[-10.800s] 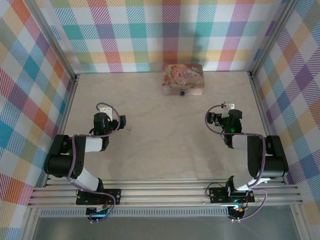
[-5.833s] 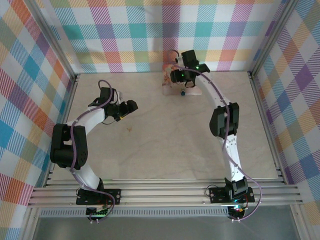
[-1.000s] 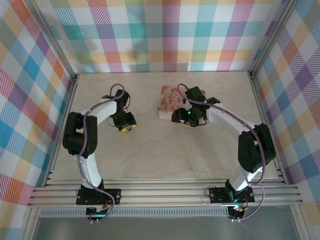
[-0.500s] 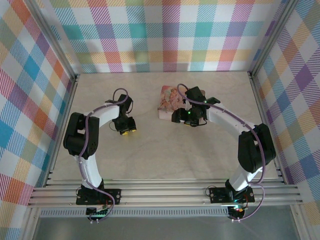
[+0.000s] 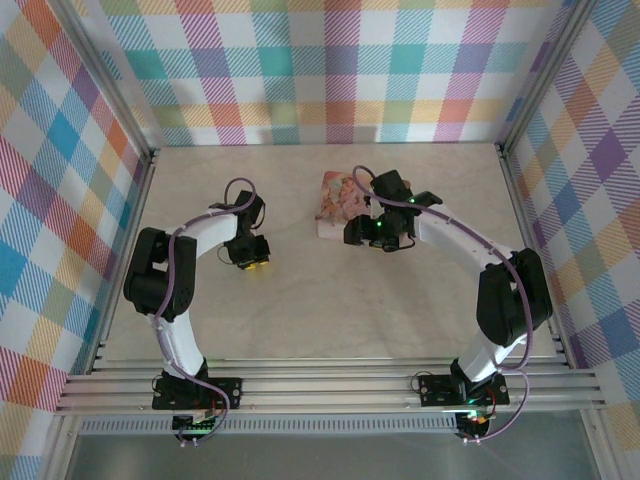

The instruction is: Unlock the padlock with the key

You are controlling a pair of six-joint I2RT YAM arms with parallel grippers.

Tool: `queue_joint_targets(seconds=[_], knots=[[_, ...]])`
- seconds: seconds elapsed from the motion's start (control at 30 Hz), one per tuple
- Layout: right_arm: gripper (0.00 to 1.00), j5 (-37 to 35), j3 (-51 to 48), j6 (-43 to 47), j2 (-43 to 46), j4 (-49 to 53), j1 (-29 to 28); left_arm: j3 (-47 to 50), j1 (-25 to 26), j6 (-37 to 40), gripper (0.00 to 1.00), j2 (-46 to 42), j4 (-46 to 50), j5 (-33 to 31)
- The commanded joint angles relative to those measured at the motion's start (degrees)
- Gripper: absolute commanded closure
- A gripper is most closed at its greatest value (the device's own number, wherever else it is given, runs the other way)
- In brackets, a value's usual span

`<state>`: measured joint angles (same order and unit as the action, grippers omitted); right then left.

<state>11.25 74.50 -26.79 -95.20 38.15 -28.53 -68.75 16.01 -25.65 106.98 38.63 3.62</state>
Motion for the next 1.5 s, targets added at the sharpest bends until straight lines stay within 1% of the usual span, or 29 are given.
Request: queue_joint_targets(seconds=[0.0,0.13,0.23,0.33,0.6,1.0,1.2,1.47], knots=[[0.33,1.3,-0.64,-0.51,2.31,-0.7,-0.21,-1.36,0.51,1.99,0.74,2.29,-1.92,-1.41],[0.33,0.79,-1.8,-0.28,2.91,-0.27,-0.21,-2.4,0.51,2.37,0.74,3.11,-0.66,-1.68],[0.33,0.95,-1.81,-0.37,3.26,-0.47,-0.21,-2.34,0.51,1.81,0.67,2.49,-0.36,-2.17],[0.33,0.79,-1.73,-0.16,3.35,-0.61,-0.22,-3.05,0.51,1.26,0.63,2.19,0.48,-2.08],[0.33,1.59,-1.99,-0.58,3.16,-0.95,-0.21,-3.92,0.51,-1.11,0.62,0.23,0.65,-2.12],[0.33,1.76,-1.85,-0.55,3.35,-0.94,-0.22,-4.82,0.51,-0.72,0.63,2.67,1.36,-2.56],[0.33,1.41,-2.17,-0.46,3.63,-0.97,-0.21,-3.57,0.51,-0.35,0.72,3.32,1.1,-2.5],[0.33,1.41,-2.42,-0.79,3.63,-1.27,-0.21,-2.7,0.58,2.46,0.97,1.09,0.08,-1.0]])
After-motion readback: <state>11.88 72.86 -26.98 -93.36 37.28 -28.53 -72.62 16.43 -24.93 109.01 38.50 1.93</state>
